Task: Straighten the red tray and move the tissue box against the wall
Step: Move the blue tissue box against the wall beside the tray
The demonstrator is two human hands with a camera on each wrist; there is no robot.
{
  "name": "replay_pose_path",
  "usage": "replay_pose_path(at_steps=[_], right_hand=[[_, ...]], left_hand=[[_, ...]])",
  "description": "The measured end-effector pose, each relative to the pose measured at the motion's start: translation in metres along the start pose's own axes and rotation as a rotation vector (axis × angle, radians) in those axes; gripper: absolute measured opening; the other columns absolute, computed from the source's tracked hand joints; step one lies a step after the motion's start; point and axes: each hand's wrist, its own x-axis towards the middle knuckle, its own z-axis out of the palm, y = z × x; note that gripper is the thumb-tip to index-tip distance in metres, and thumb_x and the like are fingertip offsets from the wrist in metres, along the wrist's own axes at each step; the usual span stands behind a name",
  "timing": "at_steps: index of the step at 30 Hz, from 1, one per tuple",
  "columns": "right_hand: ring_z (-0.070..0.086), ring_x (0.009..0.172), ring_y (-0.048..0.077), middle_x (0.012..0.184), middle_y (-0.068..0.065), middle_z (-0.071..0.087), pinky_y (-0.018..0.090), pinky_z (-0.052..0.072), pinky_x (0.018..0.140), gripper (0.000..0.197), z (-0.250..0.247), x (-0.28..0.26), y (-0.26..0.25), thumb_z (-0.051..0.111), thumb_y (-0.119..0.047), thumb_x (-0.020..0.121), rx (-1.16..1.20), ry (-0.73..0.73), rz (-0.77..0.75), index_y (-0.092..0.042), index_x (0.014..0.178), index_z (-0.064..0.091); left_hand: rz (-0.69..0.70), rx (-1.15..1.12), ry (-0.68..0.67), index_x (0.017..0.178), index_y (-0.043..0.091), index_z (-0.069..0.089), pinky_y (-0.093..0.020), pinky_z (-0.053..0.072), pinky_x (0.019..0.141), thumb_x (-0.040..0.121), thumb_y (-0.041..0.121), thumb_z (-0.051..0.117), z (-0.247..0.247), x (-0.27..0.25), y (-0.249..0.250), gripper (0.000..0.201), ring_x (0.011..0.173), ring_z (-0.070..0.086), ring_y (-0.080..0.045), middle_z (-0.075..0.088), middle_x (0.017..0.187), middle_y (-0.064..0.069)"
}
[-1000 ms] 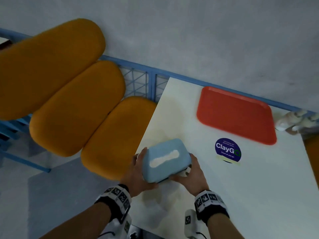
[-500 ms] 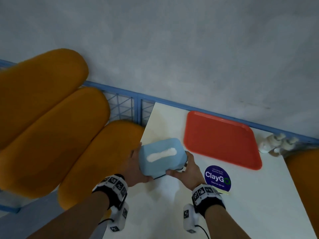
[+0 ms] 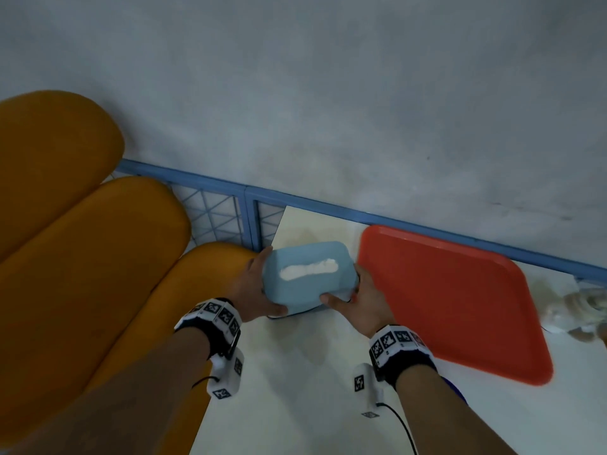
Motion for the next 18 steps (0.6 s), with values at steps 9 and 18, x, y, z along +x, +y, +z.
replay_pose_path(at_steps=[9, 18], right_hand=[[0.006, 0.145, 0.014, 0.162, -0.008, 0.000, 0.041, 0.016, 0.116, 0.093, -0.007, 0.028, 0.011, 0.065, -0.058, 0.081, -0.489, -0.078, -0.197, -0.038, 0.150, 0.006], [0.003, 0.147, 0.021, 0.159, -0.005, -0.020, 0.041, 0.023, 0.117, 0.074, 0.044, -0.009, 0.017, 0.040, -0.047, 0.098, -0.543, 0.090, -0.093, -0.025, 0.152, -0.004]], left_hand=[[0.188, 0.088, 0.202, 0.144, 0.039, 0.028, -0.050, 0.034, 0.113, 0.080, 0.041, 0.073, 0.044, -0.006, -0.008, 0.078, 0.144, 0.019, -0.030, 0.010, 0.160, -0.002], [0.314, 0.163, -0.009, 0.145, 0.031, 0.037, -0.048, 0.031, 0.117, 0.094, 0.020, 0.059, 0.004, 0.054, -0.016, 0.057, 0.145, 0.025, -0.028, 0.017, 0.162, -0.001]])
